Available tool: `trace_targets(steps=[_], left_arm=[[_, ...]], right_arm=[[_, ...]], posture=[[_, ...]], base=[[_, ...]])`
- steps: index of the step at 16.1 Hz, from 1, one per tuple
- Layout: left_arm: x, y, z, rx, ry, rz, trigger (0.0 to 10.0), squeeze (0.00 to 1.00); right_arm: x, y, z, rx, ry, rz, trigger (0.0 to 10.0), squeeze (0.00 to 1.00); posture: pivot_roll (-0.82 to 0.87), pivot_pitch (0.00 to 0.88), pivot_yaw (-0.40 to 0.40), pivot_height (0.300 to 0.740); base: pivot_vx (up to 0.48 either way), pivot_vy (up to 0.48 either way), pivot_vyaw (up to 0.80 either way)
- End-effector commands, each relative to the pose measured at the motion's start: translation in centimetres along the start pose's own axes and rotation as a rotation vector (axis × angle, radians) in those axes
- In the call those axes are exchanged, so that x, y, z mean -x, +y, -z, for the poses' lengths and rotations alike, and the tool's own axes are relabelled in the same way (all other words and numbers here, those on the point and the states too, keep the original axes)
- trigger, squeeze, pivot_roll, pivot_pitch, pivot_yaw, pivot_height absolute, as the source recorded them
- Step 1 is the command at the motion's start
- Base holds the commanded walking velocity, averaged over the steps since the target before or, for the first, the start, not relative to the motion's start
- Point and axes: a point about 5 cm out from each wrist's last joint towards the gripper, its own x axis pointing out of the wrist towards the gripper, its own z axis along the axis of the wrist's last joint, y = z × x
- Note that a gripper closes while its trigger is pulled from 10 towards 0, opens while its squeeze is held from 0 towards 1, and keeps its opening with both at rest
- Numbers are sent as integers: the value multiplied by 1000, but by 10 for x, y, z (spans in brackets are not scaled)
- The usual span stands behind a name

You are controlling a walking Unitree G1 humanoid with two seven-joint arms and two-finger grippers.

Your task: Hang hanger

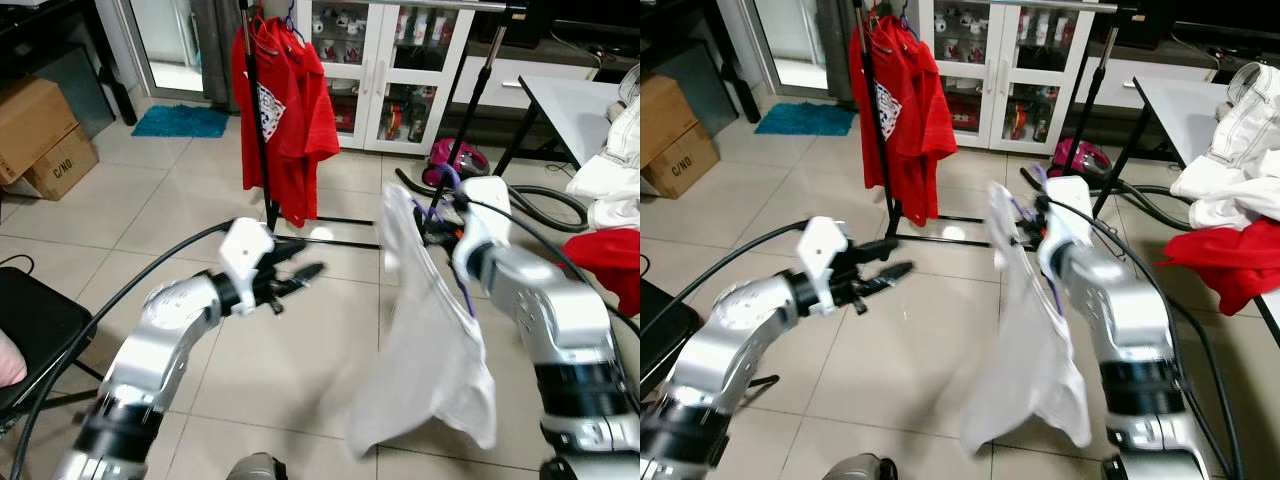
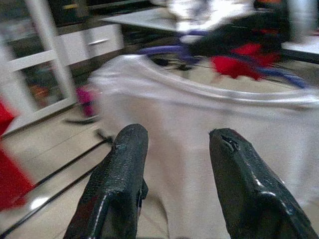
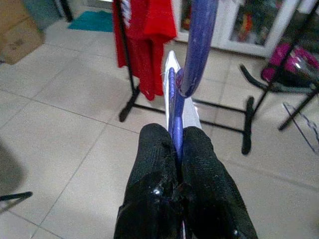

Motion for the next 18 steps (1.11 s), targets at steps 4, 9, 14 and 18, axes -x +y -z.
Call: trace_targets(steps=[4, 9, 14, 18], left_arm=[[-9, -3, -13, -26, -5, 191, 10000, 1000], [1, 17, -14, -23, -32, -59, 10000, 0], [21, 21, -12, 36, -51, -121, 10000, 0], [23, 31, -42, -2, -95, 58, 10000, 1000]], right_arm=[[2, 20, -22, 122, -65, -155, 10000, 0], [7, 10, -7, 116, -60, -97, 10000, 0], [13, 5, 11, 163, -69, -96, 10000, 0], [19, 15, -6, 290, -121, -280, 10000, 0]], posture=[[45, 0, 10, 740], [49, 0, 4, 740], [73, 0, -20, 740], [81, 0, -27, 740]], base=[[0, 0, 0], [0, 0, 0], [0, 0, 0], [0, 0, 0]])
